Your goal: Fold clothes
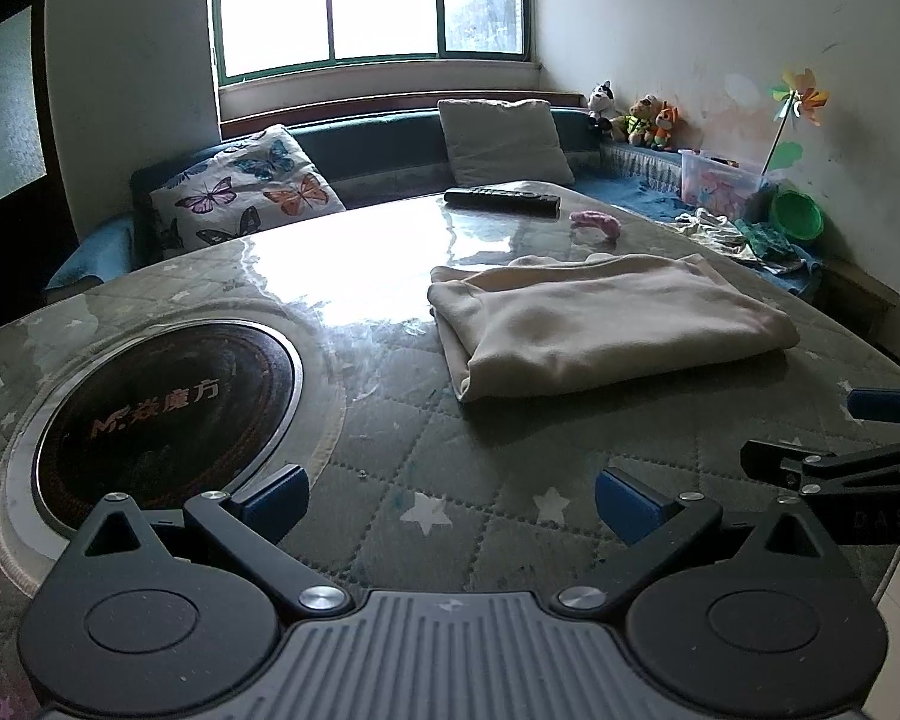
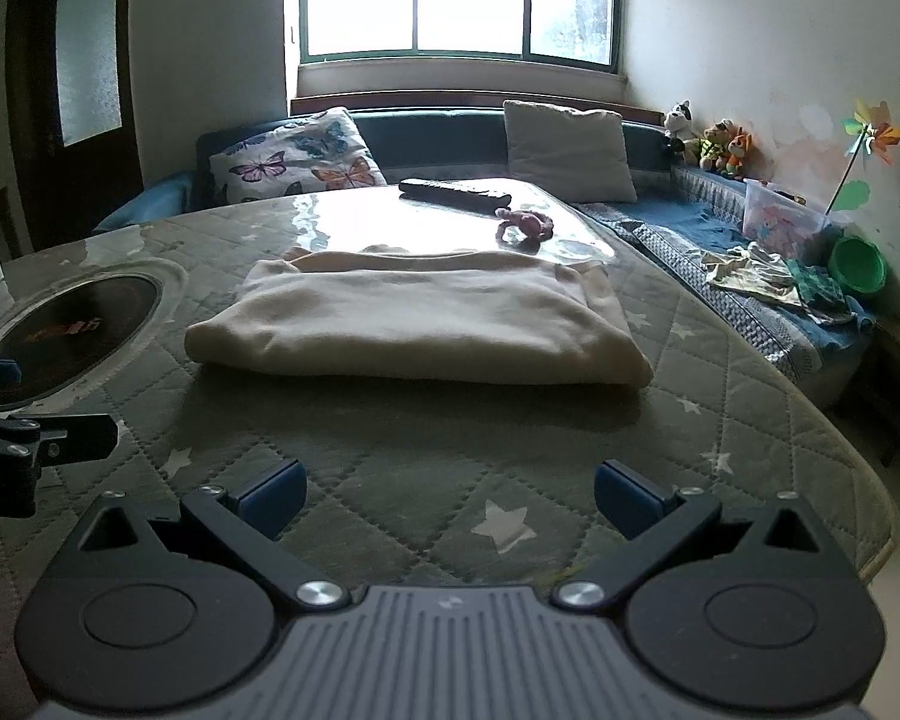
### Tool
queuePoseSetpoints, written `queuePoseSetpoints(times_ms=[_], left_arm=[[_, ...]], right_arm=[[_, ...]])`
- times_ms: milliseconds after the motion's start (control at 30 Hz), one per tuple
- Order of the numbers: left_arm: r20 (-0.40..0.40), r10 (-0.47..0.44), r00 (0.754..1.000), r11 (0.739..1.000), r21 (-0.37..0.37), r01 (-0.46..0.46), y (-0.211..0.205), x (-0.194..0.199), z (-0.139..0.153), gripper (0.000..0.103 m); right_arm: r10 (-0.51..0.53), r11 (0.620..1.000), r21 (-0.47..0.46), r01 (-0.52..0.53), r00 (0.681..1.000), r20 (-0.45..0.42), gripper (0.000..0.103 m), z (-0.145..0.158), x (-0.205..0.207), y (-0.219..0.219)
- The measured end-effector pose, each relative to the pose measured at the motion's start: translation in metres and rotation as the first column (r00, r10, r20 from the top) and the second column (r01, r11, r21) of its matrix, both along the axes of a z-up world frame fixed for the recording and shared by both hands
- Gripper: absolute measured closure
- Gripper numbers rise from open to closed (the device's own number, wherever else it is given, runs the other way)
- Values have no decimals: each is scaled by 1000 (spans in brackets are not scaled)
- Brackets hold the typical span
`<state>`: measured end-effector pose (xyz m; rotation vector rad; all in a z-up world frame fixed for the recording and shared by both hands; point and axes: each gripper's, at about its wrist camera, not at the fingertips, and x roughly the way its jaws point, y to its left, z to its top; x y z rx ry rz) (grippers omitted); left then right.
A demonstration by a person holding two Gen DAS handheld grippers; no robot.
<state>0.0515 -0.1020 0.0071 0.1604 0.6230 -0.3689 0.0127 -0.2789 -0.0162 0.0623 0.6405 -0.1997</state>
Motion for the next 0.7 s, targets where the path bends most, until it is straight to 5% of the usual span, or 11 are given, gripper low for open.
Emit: queuePoseSetpoints(times_ms=[700], left_arm=[[30,-4,1000,1000,23,3,-4,-9,2,0]], right_arm=[[1,1000,15,-1,1000,8,0,0,-5,1]])
